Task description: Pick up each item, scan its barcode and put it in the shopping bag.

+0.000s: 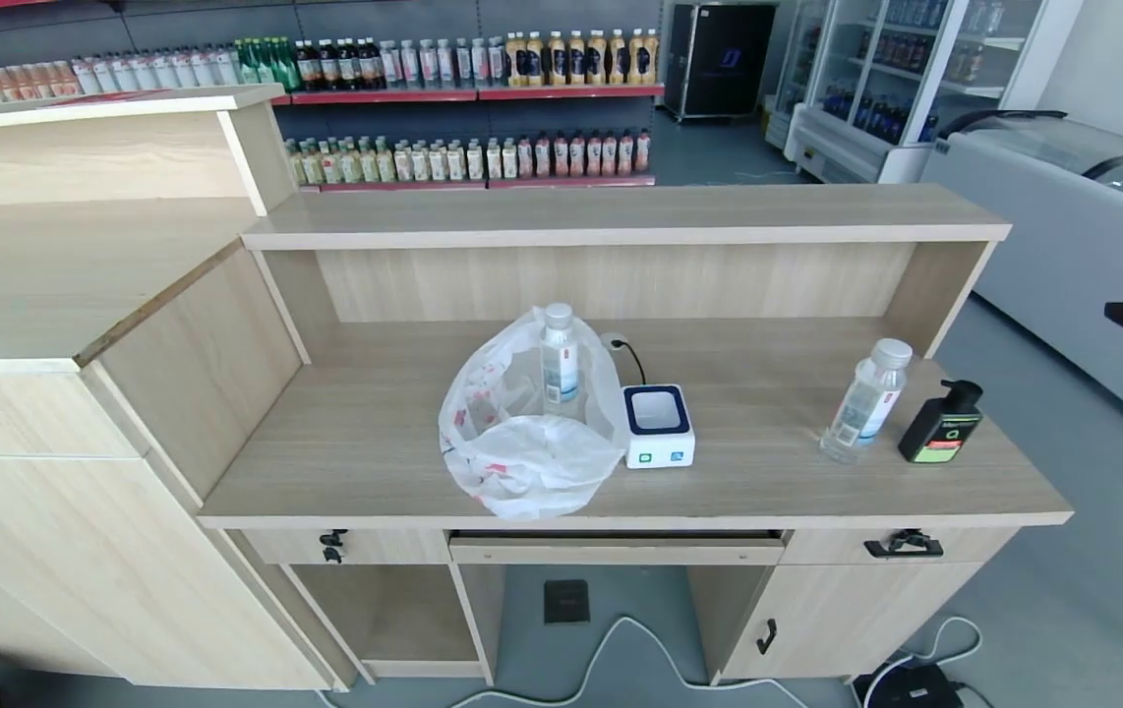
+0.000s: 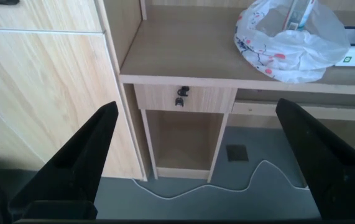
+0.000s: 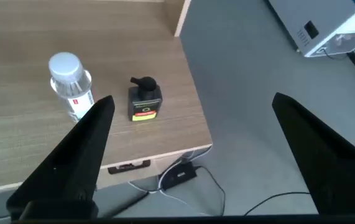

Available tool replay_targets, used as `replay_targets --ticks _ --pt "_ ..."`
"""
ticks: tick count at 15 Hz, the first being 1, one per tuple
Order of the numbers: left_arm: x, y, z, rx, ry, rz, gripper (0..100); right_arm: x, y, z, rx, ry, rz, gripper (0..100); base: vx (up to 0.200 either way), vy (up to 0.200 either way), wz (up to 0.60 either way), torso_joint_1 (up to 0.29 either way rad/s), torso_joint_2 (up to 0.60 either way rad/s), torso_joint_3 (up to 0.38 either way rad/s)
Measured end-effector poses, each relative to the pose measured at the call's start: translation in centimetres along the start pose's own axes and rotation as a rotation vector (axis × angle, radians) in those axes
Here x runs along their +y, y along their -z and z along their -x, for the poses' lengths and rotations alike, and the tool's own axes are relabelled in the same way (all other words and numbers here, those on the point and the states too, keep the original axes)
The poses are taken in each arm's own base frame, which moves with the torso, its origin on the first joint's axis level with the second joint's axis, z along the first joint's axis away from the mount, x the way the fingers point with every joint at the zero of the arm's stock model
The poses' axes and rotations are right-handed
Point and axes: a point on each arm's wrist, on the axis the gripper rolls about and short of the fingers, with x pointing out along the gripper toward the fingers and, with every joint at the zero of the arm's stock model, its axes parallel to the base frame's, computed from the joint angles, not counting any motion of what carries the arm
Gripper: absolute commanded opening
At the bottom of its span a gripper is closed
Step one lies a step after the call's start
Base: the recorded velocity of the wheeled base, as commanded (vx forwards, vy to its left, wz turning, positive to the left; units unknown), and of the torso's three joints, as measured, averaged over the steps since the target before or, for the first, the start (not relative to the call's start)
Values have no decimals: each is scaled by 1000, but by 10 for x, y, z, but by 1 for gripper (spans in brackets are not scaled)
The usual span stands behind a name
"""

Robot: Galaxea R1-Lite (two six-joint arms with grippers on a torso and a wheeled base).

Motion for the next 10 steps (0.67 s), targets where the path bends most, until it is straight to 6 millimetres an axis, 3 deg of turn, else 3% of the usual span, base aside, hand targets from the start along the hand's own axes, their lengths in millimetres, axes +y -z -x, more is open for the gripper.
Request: replay_targets --ticks 4,7,10 --pt "0 0 0 0 0 0 100 -4 51 -55 13 -74 80 100 0 0 0 0 0 0" --pt "0 0 0 0 0 0 100 -7 76 -76 63 -89 85 100 0 0 0 0 0 0" --pt "0 0 0 0 -1 0 100 -9 88 -84 80 -149 73 100 0 0 0 0 0 0"
